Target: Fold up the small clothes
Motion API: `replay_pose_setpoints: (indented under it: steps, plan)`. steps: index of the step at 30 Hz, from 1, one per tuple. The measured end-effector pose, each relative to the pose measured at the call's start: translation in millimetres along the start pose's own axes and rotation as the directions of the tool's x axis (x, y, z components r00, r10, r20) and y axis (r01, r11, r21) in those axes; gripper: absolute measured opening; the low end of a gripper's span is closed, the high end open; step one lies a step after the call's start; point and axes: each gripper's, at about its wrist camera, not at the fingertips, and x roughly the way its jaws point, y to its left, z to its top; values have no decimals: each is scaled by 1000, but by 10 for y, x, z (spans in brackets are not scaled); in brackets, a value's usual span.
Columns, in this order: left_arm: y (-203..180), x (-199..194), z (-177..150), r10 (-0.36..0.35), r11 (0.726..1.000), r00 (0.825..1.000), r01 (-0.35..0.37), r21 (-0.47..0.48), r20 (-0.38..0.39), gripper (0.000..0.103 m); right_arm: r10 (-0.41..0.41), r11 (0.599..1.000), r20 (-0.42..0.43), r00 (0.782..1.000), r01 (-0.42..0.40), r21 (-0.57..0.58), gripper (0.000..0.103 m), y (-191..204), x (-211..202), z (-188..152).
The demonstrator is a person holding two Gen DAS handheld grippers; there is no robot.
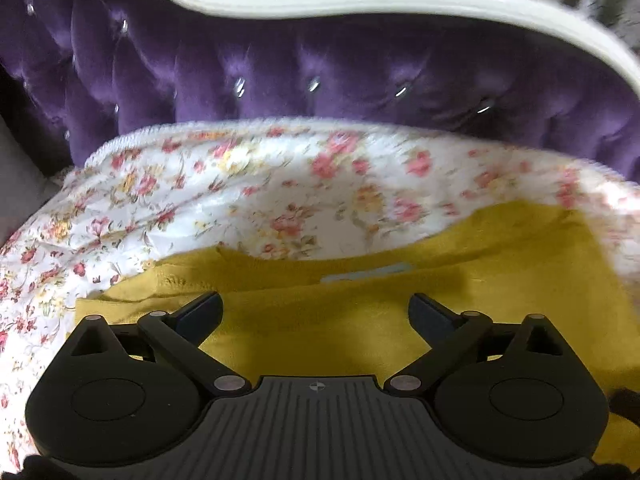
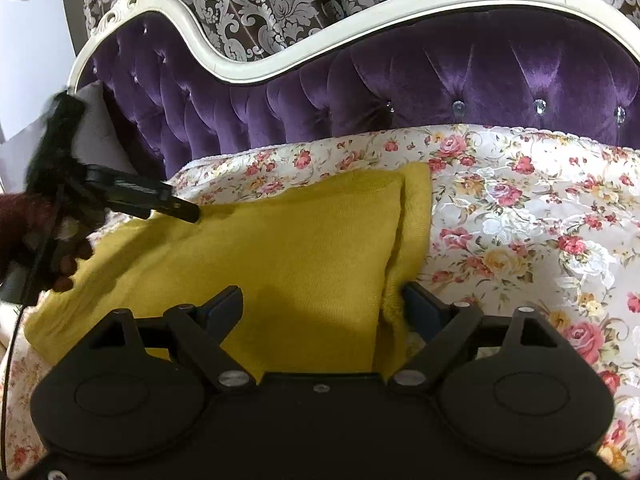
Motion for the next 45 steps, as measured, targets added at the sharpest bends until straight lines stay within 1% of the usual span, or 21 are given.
replay_pose_setpoints:
  steps: [5, 10, 11, 12, 13, 15, 17, 19, 21, 23, 25, 26, 29, 33, 35, 37, 38, 39, 40, 42, 45]
  plan:
    - [-113, -389, -323, -66, 996, 997, 65, 54, 30, 100, 57, 996, 13, 998, -58, 72, 89, -124, -23, 13]
    - [-119, -429, -618, -57, 997, 998, 57, 49, 0, 100, 134, 971, 8, 991, -133, 197, 88, -303, -43, 87]
    - [-116, -370, -659, -53, 998, 998, 54, 40, -26, 100, 154, 964, 0, 988, -150, 219, 86, -333, -40, 102]
    - [-112, -312, -690, -49, 998, 997, 51, 30, -52, 101, 175, 956, -12, 985, -167, 240, 74, -351, -31, 122]
    - [-138, -296, -722, -32, 998, 999, 34, 55, -33, 102, 194, 948, -30, 981, -180, 261, 62, -366, -10, 140]
    - [-206, -294, -735, -5, 996, 1000, 7, 87, -21, 102, 198, 947, -58, 978, -176, 268, 48, -350, 28, 146]
    - [-221, -294, -717, 5, 998, 999, -3, 64, -31, 102, 198, 951, -94, 976, -168, 259, 45, -315, 79, 118]
    - [-192, -294, -712, 1, 999, 999, 0, 35, -36, 102, 194, 949, -92, 977, -162, 272, 46, -296, 86, 104]
    - [-172, -294, -728, -4, 1000, 1000, 5, 27, -31, 102, 200, 938, -89, 976, -164, 305, 50, -324, 79, 115]
    - [-178, -301, -750, -4, 1000, 1000, 4, 30, -21, 102, 234, 906, -65, 970, -194, 377, 64, -378, 90, 110]
    - [-182, -308, -762, -8, 999, 1000, 8, 34, -15, 102, 286, 868, -28, 958, -247, 430, 89, -419, 100, 105]
    - [-173, -311, -764, -14, 999, 1000, 14, 32, -13, 102, 287, 866, -25, 958, -249, 434, 93, -405, 104, 122]
    - [-176, -325, -760, -23, 999, 1000, 23, 29, -13, 102, 272, 865, -14, 962, -238, 442, 101, -340, 121, 150]
    - [-163, -344, -763, -40, 998, 999, 40, 37, -11, 102, 253, 878, 10, 967, -234, 418, 102, -269, 142, 131]
    - [-148, -360, -772, -48, 998, 999, 48, 31, -2, 101, 244, 881, -1, 970, -221, 418, 96, -272, 148, 147]
    - [-137, -385, -773, -48, 999, 999, 48, 26, 5, 98, 208, 903, -54, 977, -170, 395, 71, -263, 148, 199]
    - [-127, -403, -770, -45, 999, 999, 45, 23, 7, 94, 175, 916, -71, 982, -136, 376, 63, -263, 128, 215]
    - [-123, -425, -767, -35, 999, 999, 35, 20, 8, 89, 142, 927, -85, 986, -103, 360, 39, -272, 112, 222]
    - [-112, -454, -764, -32, 999, 999, 32, 17, 10, 86, 157, 926, -96, 983, -113, 359, 24, -300, 115, 220]
    - [-82, -515, -767, -35, 999, 999, 35, -2, 9, 80, 173, 909, -81, 982, -127, 397, 23, -346, 100, 211]
    - [-2, -606, -791, -28, 999, 999, 29, -36, 23, 80, 125, 937, -78, 989, -92, 336, 22, -228, 38, 283]
